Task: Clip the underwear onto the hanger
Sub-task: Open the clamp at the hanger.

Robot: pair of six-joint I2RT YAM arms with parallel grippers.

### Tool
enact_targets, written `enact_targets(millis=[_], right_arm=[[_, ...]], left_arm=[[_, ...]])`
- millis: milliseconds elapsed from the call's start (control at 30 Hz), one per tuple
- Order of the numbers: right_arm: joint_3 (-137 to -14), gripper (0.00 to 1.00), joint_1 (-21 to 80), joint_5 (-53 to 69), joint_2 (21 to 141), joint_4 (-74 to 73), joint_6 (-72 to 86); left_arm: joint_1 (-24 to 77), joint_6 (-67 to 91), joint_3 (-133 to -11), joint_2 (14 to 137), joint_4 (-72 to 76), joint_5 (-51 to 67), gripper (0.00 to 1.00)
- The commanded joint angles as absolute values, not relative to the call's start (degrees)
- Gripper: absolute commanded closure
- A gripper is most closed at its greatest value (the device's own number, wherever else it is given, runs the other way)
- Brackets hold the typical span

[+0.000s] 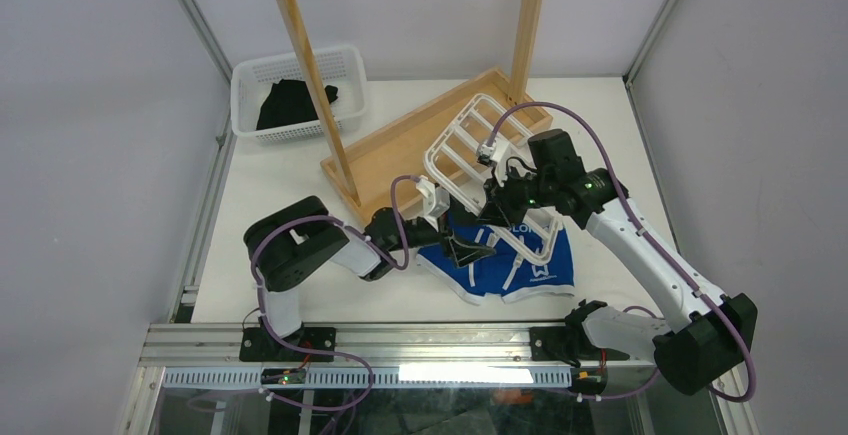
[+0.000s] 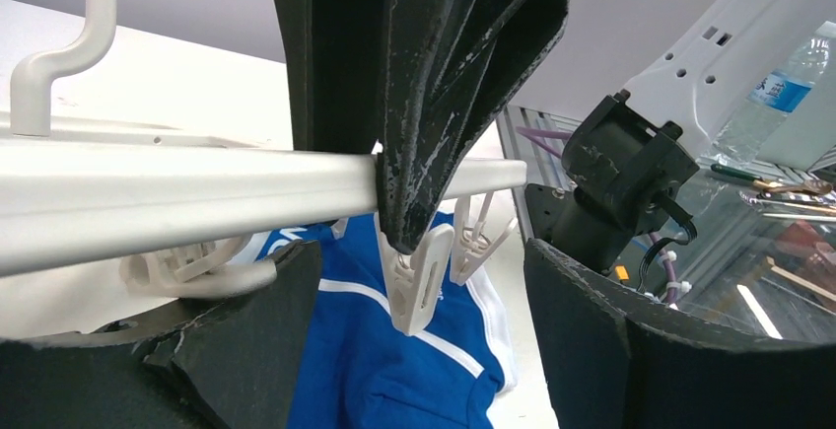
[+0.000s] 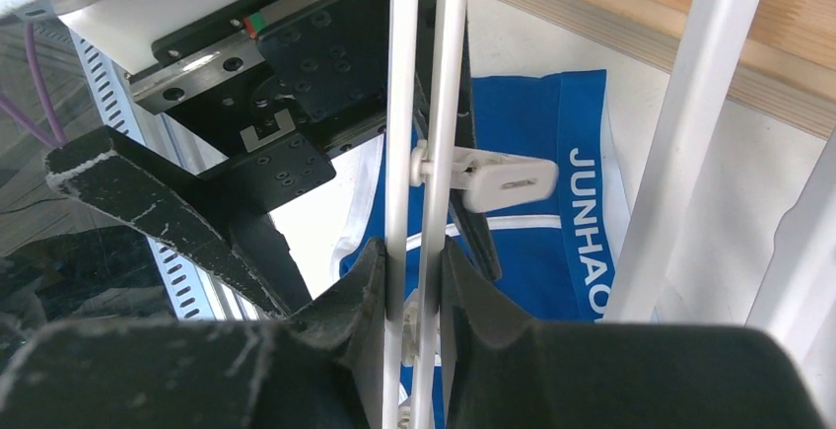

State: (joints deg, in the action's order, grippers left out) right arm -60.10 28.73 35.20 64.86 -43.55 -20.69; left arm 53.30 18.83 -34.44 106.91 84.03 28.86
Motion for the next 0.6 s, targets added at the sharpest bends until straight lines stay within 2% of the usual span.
enact_targets(millis=[0,567], right_arm=[[-62.3,1.0,29.4,41.0,62.6,-38.9,-23.4],[-62.0,1.0,29.4,42.3,62.6,-39.0,-24.1]], left_arm=[[53.5,20.1,-37.8,107.3,99.4,29.3,0.22],[53.5,21.2,-38.6,106.7,99.4,32.5,0.21]])
